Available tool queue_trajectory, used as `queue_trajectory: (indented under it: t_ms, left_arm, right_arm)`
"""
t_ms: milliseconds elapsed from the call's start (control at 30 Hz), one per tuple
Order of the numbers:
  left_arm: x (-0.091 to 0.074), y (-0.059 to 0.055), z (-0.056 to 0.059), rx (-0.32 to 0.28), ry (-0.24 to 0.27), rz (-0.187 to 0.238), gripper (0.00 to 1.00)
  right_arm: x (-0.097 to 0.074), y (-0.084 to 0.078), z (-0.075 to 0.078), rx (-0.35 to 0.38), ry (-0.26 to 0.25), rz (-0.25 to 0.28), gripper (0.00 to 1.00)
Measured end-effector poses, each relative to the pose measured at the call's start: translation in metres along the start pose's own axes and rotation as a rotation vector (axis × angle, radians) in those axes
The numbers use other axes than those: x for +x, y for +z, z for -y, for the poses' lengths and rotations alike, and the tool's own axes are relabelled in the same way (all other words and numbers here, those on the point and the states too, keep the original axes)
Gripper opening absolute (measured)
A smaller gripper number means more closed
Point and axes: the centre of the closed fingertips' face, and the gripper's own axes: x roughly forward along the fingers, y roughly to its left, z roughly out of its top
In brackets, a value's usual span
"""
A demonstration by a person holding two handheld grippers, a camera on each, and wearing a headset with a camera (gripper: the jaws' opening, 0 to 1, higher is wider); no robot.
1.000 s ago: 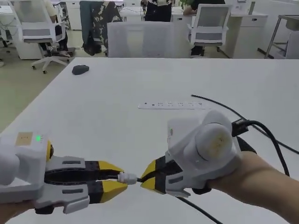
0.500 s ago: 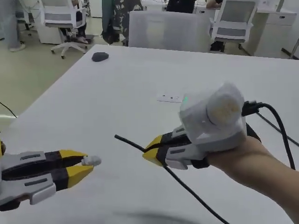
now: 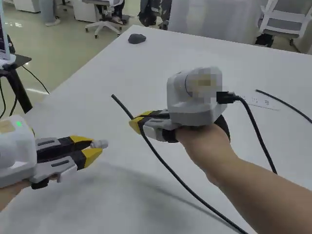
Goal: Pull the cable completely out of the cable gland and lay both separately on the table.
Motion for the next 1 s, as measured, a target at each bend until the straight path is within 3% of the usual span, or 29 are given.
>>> queue_trajectory:
  t_ms: [67, 200, 267, 367, 400, 467, 567, 667, 767, 833, 933, 1000]
  left_arm:
    - [0.007, -0.008, -0.003, 0.008, 0.014, -0.021, 0.14]
    - [0.014, -0.025, -0.011, -0.006, 0.054, -0.059, 0.14]
    - [0.016, -0.032, -0.013, -0.034, 0.062, -0.071, 0.14]
    - [0.019, -0.042, -0.015, -0.11, 0.083, -0.09, 0.14]
    - [0.019, -0.046, -0.018, -0.098, 0.105, -0.099, 0.14]
    - [0.02, -0.054, -0.016, -0.106, 0.103, -0.124, 0.14]
    - [0.018, -0.054, -0.017, -0.124, 0.111, -0.105, 0.14]
    - [0.017, -0.055, -0.019, -0.101, 0.126, -0.113, 0.15]
    - [0.018, -0.053, -0.019, -0.094, 0.133, -0.113, 0.15]
    - [0.017, -0.053, -0.021, -0.058, 0.152, -0.126, 0.15]
    - [0.018, -0.053, -0.02, -0.098, 0.143, -0.119, 0.15]
    - [0.018, -0.058, -0.019, -0.08, 0.151, -0.144, 0.18]
  right_arm:
    - [0.017, -0.009, 0.002, 0.04, 0.007, -0.02, 0.0]
    - [0.042, -0.037, -0.002, -0.041, 0.015, -0.111, 0.0]
    - [0.052, -0.044, -0.004, -0.043, 0.018, -0.12, 0.0]
    - [0.061, -0.053, 0.0, -0.083, 0.015, -0.148, 0.0]
    - [0.065, -0.056, 0.001, -0.084, 0.022, -0.157, 0.0]
    - [0.069, -0.06, 0.004, -0.087, 0.02, -0.17, 0.0]
    - [0.072, -0.066, 0.008, -0.086, 0.01, -0.185, 0.0]
    - [0.075, -0.07, 0.009, -0.105, 0.008, -0.198, 0.0]
    - [0.077, -0.072, 0.015, -0.174, -0.011, -0.205, 0.0]
    - [0.077, -0.071, 0.016, -0.187, -0.032, -0.209, 0.04]
    - [0.076, -0.072, 0.016, -0.168, -0.024, -0.209, 0.16]
    - [0.073, -0.073, 0.019, -0.166, -0.038, -0.216, 0.23]
